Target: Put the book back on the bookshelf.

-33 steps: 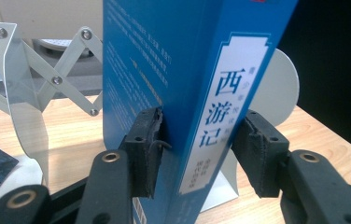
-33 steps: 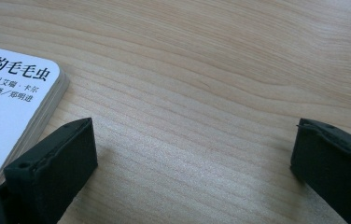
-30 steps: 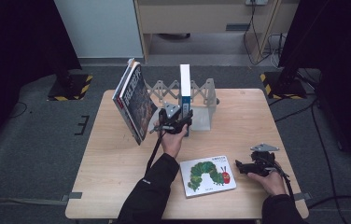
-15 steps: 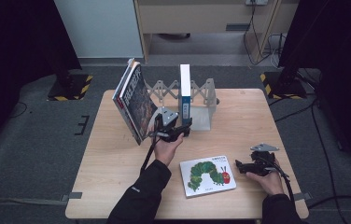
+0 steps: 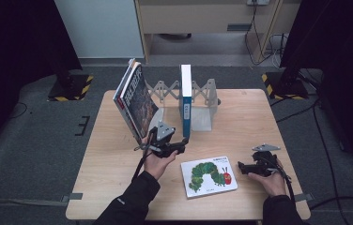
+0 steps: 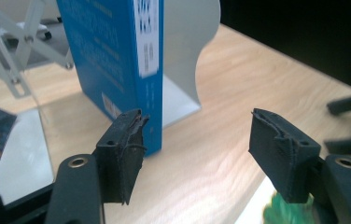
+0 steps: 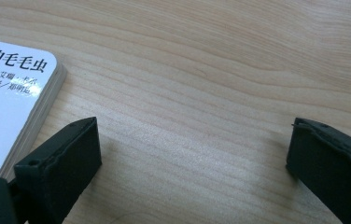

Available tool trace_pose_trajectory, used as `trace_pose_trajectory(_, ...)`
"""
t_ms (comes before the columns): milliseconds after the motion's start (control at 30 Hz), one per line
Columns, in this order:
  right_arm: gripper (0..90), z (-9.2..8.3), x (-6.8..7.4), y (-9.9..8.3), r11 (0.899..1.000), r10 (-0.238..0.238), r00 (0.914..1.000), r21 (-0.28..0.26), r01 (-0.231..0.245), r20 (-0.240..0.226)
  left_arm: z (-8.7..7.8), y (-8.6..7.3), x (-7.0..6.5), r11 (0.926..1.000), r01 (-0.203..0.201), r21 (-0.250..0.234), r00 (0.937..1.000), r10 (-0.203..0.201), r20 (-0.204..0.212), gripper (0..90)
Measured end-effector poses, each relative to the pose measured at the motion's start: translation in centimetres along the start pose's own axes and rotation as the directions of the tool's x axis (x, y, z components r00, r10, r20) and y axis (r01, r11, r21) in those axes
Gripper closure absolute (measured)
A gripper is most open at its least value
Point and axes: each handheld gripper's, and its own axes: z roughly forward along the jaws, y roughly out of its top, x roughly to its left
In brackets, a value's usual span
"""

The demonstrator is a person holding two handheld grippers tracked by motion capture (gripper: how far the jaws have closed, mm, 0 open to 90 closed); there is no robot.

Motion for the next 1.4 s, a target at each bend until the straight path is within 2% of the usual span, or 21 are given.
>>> trace_pose_trajectory(100,4.8,-0.2,0.2,0.0,1.0,-0.005,1.0,0.009,0.005,-0.001,-0.3,-1.2,0.1,0.9994,0.011,0.034,0.9996,-0.012,0.024,33.1)
trace_pose_trajectory(167,5.3,-0.3,0.3,0.0,1.0,-0.014,0.9999,0.024,0.014,-0.001,-0.5,-2.2,0.2,0.9974,-0.004,0.072,0.9995,0.002,0.03,32.9)
trace_pose_trajectory(233,6.6,-0.5,0.5,0.1,0.999,-0.024,0.9997,0.029,0.024,0.002,-0.6,-3.3,0.1,0.9944,-0.014,0.105,0.9992,0.011,0.037,32.5)
trace_pose_trajectory(400,8.3,-0.9,1.2,0.2,0.999,-0.022,0.9993,0.028,0.023,-0.03,-0.4,-5.8,0.0,0.9848,-0.009,0.174,0.9979,-0.002,0.064,31.5)
trace_pose_trajectory(767,12.9,-2.0,3.0,0.8,1.0,-0.023,0.9942,-0.005,0.022,-0.105,0.8,-7.9,-0.4,0.965,-0.024,0.261,0.9923,-0.009,0.124,29.1)
trace_pose_trajectory(867,14.4,-2.2,3.5,0.8,1.0,-0.021,0.992,-0.012,0.02,-0.125,1.0,-8.2,-0.5,0.9569,-0.057,0.285,0.9929,0.024,0.116,28.7)
trace_pose_trajectory(1067,19.6,-2.2,4.2,0.7,0.999,-0.032,0.9874,-0.007,0.031,-0.155,1.1,-8.8,-0.3,0.9435,-0.082,0.321,0.991,0.044,0.126,26.9)
trace_pose_trajectory(1167,22.2,-2.2,4.3,0.6,1.0,-0.008,0.9834,-0.002,0.008,-0.181,1.4,-9.1,-0.3,0.9325,-0.107,0.345,0.9898,0.067,0.125,26.0)
trace_pose_trajectory(1233,25.4,-2.1,4.4,0.7,1.0,0.012,0.9785,0.004,-0.012,-0.206,1.5,-9.3,-0.3,0.9344,-0.121,0.335,0.9885,0.083,0.126,23.7)
trace_pose_trajectory(1267,27.0,-2.0,4.4,0.8,1.0,0.007,0.9778,0.003,-0.006,-0.209,1.5,-9.3,-0.3,0.9347,-0.124,0.333,0.9882,0.086,0.127,23.6)
trace_pose_trajectory(1300,28.4,-2.0,4.5,0.8,1.0,0.004,0.9764,0.003,-0.004,-0.216,1.4,-9.5,-0.3,0.9369,-0.133,0.323,0.9871,0.095,0.128,23.3)
trace_pose_trajectory(1333,30.9,-1.9,4.6,0.8,1.0,0.005,0.9711,0.005,-0.004,-0.239,1.4,-9.6,-0.3,0.9402,-0.131,0.314,0.9874,0.095,0.126,22.2)
trace_pose_trajectory(1367,30.9,-1.9,4.6,0.8,1.0,0.005,0.9711,0.005,-0.004,-0.239,1.4,-9.6,-0.3,0.9402,-0.131,0.314,0.9874,0.095,0.126,21.9)
trace_pose_trajectory(1400,33.9,-1.9,4.8,0.8,1.0,0.007,0.9663,0.011,-0.004,-0.257,1.4,-9.8,-0.3,0.9438,-0.136,0.301,0.9871,0.103,0.123,21.3)
